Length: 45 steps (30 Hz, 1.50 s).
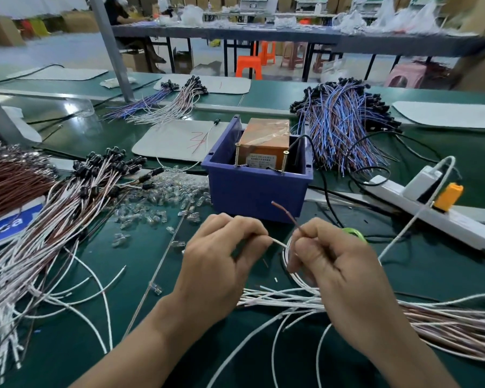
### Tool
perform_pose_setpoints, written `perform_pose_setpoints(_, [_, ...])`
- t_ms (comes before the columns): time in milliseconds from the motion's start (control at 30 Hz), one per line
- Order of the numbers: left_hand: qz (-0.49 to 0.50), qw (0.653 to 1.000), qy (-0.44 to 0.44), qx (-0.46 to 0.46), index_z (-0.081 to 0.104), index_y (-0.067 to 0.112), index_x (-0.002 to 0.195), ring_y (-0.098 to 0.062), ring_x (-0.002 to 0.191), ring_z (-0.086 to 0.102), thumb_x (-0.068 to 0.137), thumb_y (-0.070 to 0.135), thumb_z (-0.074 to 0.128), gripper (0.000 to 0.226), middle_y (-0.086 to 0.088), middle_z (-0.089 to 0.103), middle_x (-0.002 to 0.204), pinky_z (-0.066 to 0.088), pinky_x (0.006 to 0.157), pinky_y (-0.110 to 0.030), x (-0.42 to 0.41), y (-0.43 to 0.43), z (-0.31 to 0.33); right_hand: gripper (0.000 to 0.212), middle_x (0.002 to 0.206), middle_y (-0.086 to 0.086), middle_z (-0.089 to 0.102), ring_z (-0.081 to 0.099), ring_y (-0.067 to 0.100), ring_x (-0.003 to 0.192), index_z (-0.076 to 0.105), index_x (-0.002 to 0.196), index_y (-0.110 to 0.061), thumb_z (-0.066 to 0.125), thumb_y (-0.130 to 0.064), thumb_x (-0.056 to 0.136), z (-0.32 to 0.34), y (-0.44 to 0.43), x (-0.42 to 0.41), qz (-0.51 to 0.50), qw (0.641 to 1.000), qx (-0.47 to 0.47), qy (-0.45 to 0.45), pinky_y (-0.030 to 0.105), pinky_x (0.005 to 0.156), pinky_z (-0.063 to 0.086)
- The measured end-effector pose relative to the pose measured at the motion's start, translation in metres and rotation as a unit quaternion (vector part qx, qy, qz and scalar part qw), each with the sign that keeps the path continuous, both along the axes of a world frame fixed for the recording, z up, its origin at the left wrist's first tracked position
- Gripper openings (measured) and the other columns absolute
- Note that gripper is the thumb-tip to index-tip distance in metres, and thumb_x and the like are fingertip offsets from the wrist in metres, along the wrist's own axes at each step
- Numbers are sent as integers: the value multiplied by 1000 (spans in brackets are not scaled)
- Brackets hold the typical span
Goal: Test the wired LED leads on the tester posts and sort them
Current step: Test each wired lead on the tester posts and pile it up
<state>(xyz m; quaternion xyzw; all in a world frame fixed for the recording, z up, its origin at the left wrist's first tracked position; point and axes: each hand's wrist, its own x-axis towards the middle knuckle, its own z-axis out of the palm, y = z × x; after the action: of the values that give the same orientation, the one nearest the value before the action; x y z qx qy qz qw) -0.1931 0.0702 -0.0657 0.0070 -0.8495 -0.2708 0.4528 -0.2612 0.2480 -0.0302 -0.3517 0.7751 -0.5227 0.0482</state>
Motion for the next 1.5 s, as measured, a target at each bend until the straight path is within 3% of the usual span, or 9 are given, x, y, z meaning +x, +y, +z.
perform_pose_setpoints(233, [6, 998, -13, 61, 68, 34, 90, -3, 78, 59, 91, 37, 73, 7, 16, 63, 79, 40, 75, -7, 2, 2, 2, 22, 64, -7, 70, 54, 3, 52, 76, 86, -39, 70, -19, 95, -6, -1, -6, 13, 998, -23, -53, 14, 52, 41])
perform_pose_setpoints(367, [-9, 993, -29, 115, 70, 35, 95, -3, 80, 65, 87, 40, 76, 11, 15, 68, 86, 43, 76, -7, 2, 2, 4, 13, 62, 0, 68, 57, 38, 61, 78, 83, -33, 66, -33, 88, -12, -3, -9, -6, 993, -60, -104, 51, 57, 49])
perform_pose_setpoints(567, [-34, 985, -82, 146, 74, 36, 97, -9, 81, 67, 86, 30, 76, 12, 15, 71, 85, 47, 75, -12, 2, 1, 2, 18, 59, 6, 64, 41, 16, 47, 78, 82, -22, 63, -29, 89, -15, -5, -10, 4, 980, -107, -170, 24, 43, 32])
perform_pose_setpoints(833, [-27, 983, -86, 161, 68, 34, 92, -8, 79, 67, 96, 31, 68, 5, 16, 70, 78, 42, 73, -7, 1, 5, 2, 20, 57, 8, 61, 39, 23, 49, 78, 82, -17, 65, -16, 97, -22, -11, -4, -17, 964, -156, -215, 26, 43, 29])
perform_pose_setpoints(967, [-31, 983, -81, 163, 66, 32, 91, -9, 77, 66, 102, 32, 60, 13, 14, 69, 78, 43, 70, -11, 0, 6, 1, 19, 56, 8, 60, 36, 11, 41, 78, 83, -15, 63, -25, 89, -23, -15, 0, -9, 959, -176, -224, 22, 41, 29])
perform_pose_setpoints(1200, [-51, 966, -84, 238, 68, 36, 101, -14, 83, 72, 100, 50, 56, 19, 15, 75, 83, 53, 73, -26, 1, 8, 4, 27, 57, 8, 60, 34, 16, 42, 77, 81, -13, 59, -7, 100, -24, -16, -3, -31, 949, -199, -243, 30, 42, 27])
perform_pose_setpoints(1333, [3, 974, -108, 199, 72, 49, 105, -5, 78, 64, 83, 55, 67, 23, 18, 69, 79, 43, 69, -11, 2, 7, 7, 27, 59, 9, 62, 38, 16, 42, 77, 82, -14, 59, -8, 101, -23, -17, -3, -30, 952, -193, -236, 30, 43, 30])
perform_pose_setpoints(1400, [-49, 961, -111, 250, 78, 47, 99, -7, 81, 66, 78, 48, 75, 21, 16, 72, 82, 45, 74, -12, 1, 9, 9, 29, 59, 8, 64, 42, 15, 41, 78, 81, -16, 58, -8, 101, -21, -18, -2, -23, 954, -184, -234, 24, 42, 35])
perform_pose_setpoints(1500, [-187, 892, -110, 396, 84, 25, 89, -21, 87, 74, 76, 22, 84, 13, -4, 77, 90, 57, 79, -28, -1, 13, 10, 28, 63, 10, 67, 49, 17, 43, 78, 82, -14, 58, -10, 101, -18, -19, 1, 8, 952, -184, -246, 22, 43, 42])
